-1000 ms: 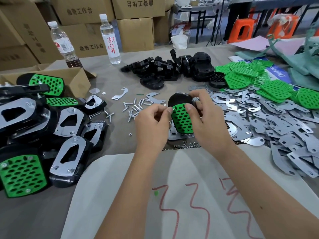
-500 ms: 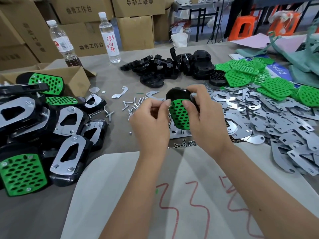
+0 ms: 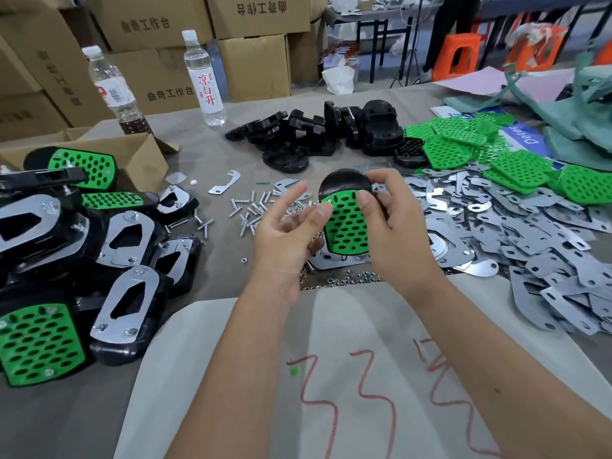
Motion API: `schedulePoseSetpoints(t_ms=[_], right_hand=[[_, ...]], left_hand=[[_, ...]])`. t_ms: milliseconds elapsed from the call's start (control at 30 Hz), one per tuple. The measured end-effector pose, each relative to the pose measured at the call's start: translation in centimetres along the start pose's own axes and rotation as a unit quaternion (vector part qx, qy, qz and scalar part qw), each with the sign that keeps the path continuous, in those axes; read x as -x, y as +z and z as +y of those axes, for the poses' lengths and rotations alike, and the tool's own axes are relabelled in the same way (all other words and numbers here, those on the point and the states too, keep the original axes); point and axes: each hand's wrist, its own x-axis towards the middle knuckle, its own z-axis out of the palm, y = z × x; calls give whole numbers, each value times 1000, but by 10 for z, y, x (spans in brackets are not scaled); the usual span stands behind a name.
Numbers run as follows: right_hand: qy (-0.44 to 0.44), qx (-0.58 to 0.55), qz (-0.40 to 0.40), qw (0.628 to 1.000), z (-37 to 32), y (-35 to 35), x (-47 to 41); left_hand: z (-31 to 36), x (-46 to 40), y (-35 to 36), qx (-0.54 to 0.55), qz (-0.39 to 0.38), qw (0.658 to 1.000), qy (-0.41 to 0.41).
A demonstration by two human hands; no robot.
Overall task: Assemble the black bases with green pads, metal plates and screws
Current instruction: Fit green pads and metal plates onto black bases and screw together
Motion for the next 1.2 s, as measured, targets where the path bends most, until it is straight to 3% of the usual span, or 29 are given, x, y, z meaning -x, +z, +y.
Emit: schedulePoseSetpoints(t_ms=[100, 267, 433, 700, 800, 900, 967, 1033, 1200], right_hand=[[-6, -5, -18, 1000, -2, 2, 1], [25, -40, -25, 999, -2, 2, 1], [26, -28, -35, 999, -4, 4, 2], [66, -103, -71, 990, -4, 2, 0], [58, -111, -33, 992, -3, 2, -2], [74, -119, 84, 987, 4, 0, -5], [85, -87, 159, 980, 11, -5, -8], [102, -63, 205, 971, 19, -10, -11], [123, -57, 221, 966, 23, -10, -14]], left_hand=[[3, 3, 2, 26, -47, 998, -26], [6, 4, 4, 59, -53, 997, -26], [5, 7, 10, 39, 14, 998, -49], [2, 1, 13, 59, 85, 995, 8], [-5, -3, 13, -44, 85, 991, 92], [-14, -4, 11, -306, 97, 930, 180], [-20, -1, 12, -505, 91, 839, 180], [-22, 2, 16, -628, 57, 759, 163], [-19, 0, 15, -652, -11, 744, 148]])
